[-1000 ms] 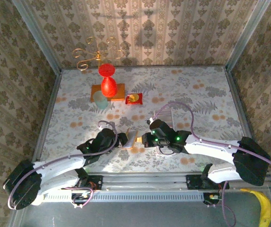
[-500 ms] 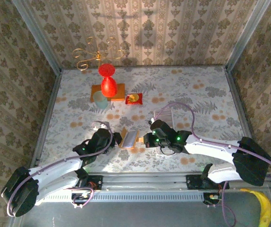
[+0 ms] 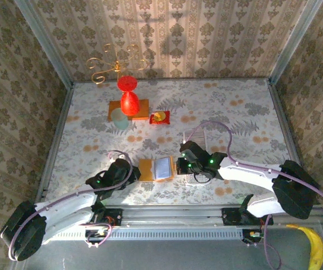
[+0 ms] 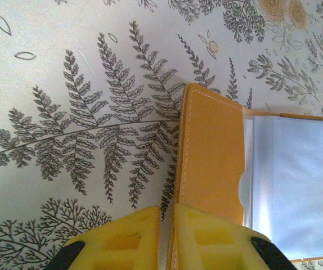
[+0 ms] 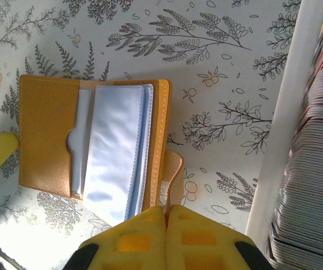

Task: Put the credit cards into the card holder

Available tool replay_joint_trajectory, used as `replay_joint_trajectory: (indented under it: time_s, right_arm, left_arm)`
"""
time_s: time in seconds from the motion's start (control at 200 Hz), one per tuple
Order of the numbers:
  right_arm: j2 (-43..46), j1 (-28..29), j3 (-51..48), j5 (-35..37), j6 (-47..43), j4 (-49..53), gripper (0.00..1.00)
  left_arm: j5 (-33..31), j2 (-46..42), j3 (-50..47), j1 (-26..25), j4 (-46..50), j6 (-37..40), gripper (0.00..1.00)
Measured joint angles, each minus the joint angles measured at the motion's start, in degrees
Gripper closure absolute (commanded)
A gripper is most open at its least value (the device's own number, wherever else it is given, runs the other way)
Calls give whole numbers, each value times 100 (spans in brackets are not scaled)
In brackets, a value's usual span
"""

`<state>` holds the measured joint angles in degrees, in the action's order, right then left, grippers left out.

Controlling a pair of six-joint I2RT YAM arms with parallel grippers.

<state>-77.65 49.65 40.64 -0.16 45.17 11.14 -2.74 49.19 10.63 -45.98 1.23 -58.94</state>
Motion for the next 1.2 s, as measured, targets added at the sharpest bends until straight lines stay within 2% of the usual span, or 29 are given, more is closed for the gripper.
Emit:
replay_joint_trajectory:
  time_s: [0.07, 0.19, 0.27, 0.46, 0.63, 0.815, 0.985, 1.2]
  right_arm:
    - [2, 0, 138, 31, -79, 162, 83]
    - [37, 2, 461, 184, -238, 546, 62]
    - [114, 33, 645, 304, -328, 807, 56]
    - [181, 286, 1222, 743, -474, 1534, 56]
    - [37, 577, 1690, 839, -538, 1893, 59]
    - [-651, 796, 2079, 568, -575, 1755, 63]
    - [-1355, 863, 2214, 243, -494, 1606, 60]
    - [-2048, 876, 2452, 317, -446, 1768, 59]
  left_arm:
    - [48, 20, 0, 0, 2, 0, 85]
    - [109, 35, 0, 0, -28, 0, 83]
    - [133, 35, 0, 0, -42, 0, 82]
    - [155, 35, 0, 0, -44, 0, 82]
    - [177, 35, 0, 0, -81, 0, 81]
    - [214, 81, 0, 0, -83, 0, 81]
    - [254, 114, 0, 0, -101, 0, 81]
    - [264, 146, 0, 0, -125, 2, 81]
